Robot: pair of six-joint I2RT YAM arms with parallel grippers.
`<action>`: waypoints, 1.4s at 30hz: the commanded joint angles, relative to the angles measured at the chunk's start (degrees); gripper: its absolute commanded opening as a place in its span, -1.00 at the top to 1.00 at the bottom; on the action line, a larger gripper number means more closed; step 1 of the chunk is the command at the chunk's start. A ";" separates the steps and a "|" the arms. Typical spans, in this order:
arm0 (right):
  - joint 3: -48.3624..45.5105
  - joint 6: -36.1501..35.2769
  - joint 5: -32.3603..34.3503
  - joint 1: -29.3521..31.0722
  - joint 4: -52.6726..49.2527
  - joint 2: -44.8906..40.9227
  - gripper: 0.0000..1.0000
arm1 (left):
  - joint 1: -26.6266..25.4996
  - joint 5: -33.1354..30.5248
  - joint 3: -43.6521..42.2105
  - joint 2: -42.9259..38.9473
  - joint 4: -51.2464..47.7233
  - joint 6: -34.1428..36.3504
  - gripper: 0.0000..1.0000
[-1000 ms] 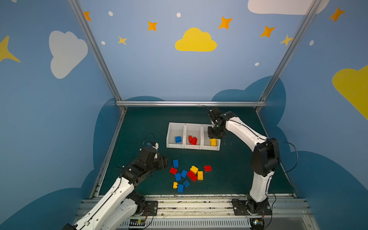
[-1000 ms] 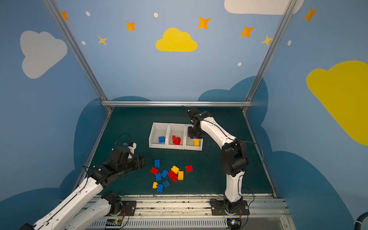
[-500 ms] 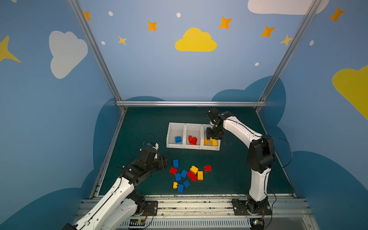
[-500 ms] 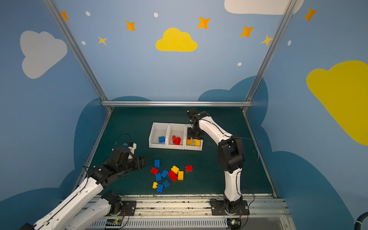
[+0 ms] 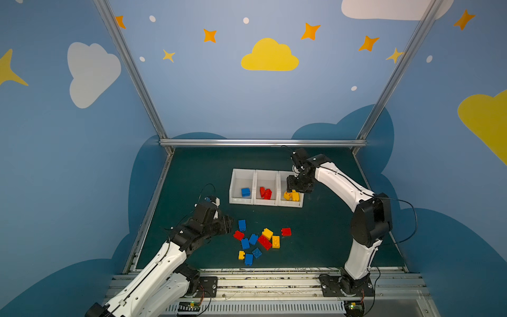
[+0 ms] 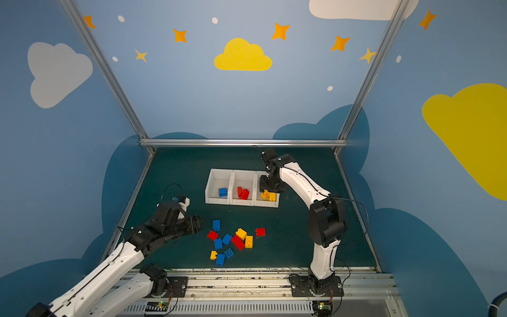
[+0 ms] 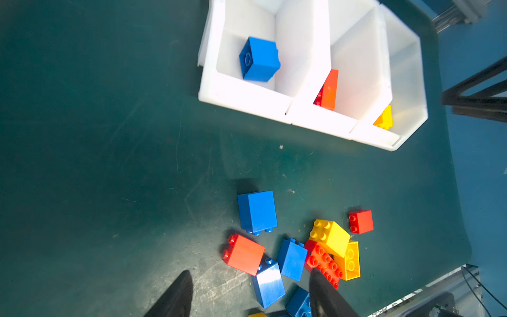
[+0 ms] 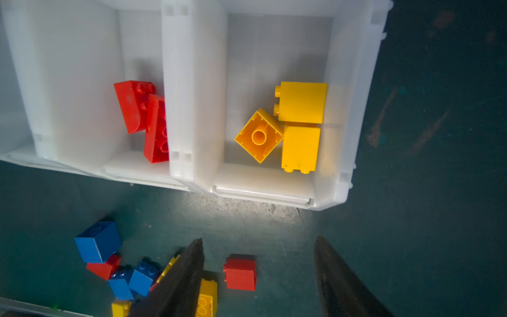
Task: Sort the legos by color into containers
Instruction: 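Withdraw the right gripper while the left gripper grasps a blue brick, then carry the blue brick with the left gripper into the blue compartment, release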
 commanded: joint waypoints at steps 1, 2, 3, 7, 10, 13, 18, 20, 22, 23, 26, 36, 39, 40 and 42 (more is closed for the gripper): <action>-2.32 0.94 -0.58 0.00 -0.27 -3.73 -0.30 | -0.11 2.55 0.37 2.25 0.94 0.60 -0.36; -3.19 1.23 -0.69 0.10 -0.01 -4.57 -0.30 | -0.28 2.82 0.62 3.18 1.02 0.61 -0.36; -4.19 1.55 -0.89 0.15 0.33 -5.52 -0.30 | -0.47 3.20 0.98 4.36 1.12 0.69 -0.36; -8.63 3.04 -0.63 0.09 1.61 -9.82 -0.31 | -1.62 5.30 2.80 9.86 2.53 0.99 -0.38; -10.92 3.47 -0.06 0.10 1.88 -12.21 -0.32 | -3.26 5.44 4.51 14.86 3.33 0.69 -0.39; -12.77 3.60 0.27 0.03 1.79 -13.93 -0.32 | -5.09 4.98 7.12 20.28 3.50 0.42 -0.39; -15.64 3.77 0.45 -0.01 1.71 -16.46 -0.33 | -6.35 3.67 10.48 27.95 3.48 0.48 -0.38; -16.93 3.85 0.69 -0.10 2.09 -17.58 -0.34 | -6.58 3.16 11.70 30.42 3.06 0.92 -0.36; -18.47 4.19 0.85 -0.38 2.48 -18.90 -0.34 | -6.63 2.05 13.10 32.75 1.57 1.10 -0.35; -18.97 4.33 0.67 -0.53 2.70 -19.41 -0.35 | -6.66 1.76 13.66 33.63 1.06 1.40 -0.35; -21.00 4.69 0.37 -1.15 3.44 -20.63 -0.35 | -6.84 1.49 14.23 36.45 1.30 1.70 -0.29; -24.70 5.09 -0.06 -2.63 4.49 -22.58 -0.35 | -7.91 0.68 17.54 44.16 1.74 3.05 -0.07; -25.59 5.21 -0.51 -3.14 4.77 -22.77 -0.35 | -7.95 0.78 18.35 45.54 1.72 3.71 0.08; -25.77 5.26 -0.47 -3.10 4.78 -22.85 -0.35 | -8.16 0.77 18.57 45.92 1.63 3.75 0.12; -26.09 5.26 -0.47 -3.26 4.87 -23.18 -0.35 | -8.17 1.07 18.87 46.55 1.61 3.74 0.20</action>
